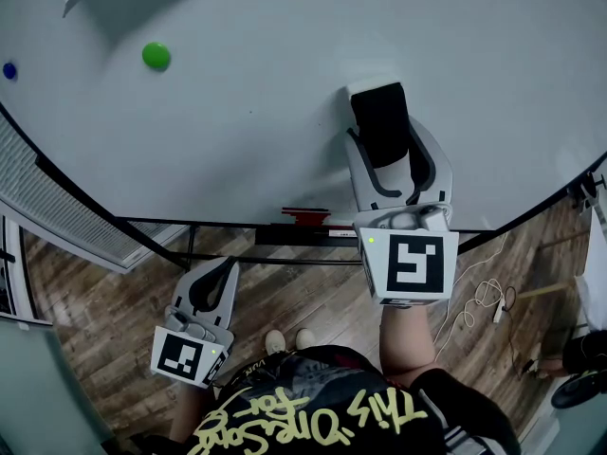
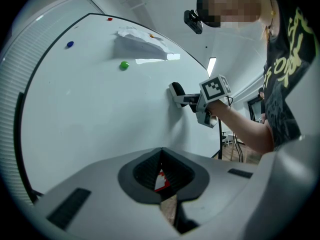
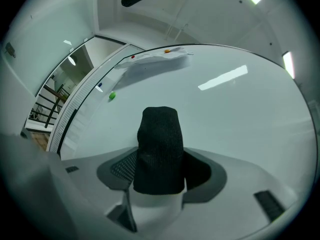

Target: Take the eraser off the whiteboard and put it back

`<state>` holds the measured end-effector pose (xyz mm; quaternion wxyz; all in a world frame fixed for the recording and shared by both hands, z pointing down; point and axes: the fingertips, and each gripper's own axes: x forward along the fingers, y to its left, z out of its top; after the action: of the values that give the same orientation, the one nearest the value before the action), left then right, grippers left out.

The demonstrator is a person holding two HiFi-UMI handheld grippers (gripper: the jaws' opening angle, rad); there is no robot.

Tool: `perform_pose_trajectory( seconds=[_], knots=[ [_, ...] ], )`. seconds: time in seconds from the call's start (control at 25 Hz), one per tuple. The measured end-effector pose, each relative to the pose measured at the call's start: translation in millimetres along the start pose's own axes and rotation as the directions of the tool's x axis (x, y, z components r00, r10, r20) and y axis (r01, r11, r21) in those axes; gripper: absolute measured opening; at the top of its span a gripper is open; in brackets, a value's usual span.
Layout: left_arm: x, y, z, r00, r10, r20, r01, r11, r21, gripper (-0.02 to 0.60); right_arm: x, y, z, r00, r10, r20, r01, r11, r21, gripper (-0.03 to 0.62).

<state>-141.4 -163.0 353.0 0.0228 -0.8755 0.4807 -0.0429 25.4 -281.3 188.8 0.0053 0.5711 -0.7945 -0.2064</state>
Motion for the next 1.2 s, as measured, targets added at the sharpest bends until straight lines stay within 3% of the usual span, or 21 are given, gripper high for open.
perform_pose_trajectory(
  seconds=[0.44,1.2],
  knots=[
    [1.7,-1.0,2.9,1.000,-0.010,0.004,0.010,1.000,0.000,0.008,-0.8,-1.5,-4.4,0.996,-0.019,-0.083,0.017,1.000,-0.023,0.262],
    [1.4,0.0,-0.2,1.000,-0.013,0.011,0.013,1.000,-0.014,0.007,1.6,-0.5,-7.5,0.992,-0.076,-0.096,0.070,0.995,-0.067,0.262]
  ],
)
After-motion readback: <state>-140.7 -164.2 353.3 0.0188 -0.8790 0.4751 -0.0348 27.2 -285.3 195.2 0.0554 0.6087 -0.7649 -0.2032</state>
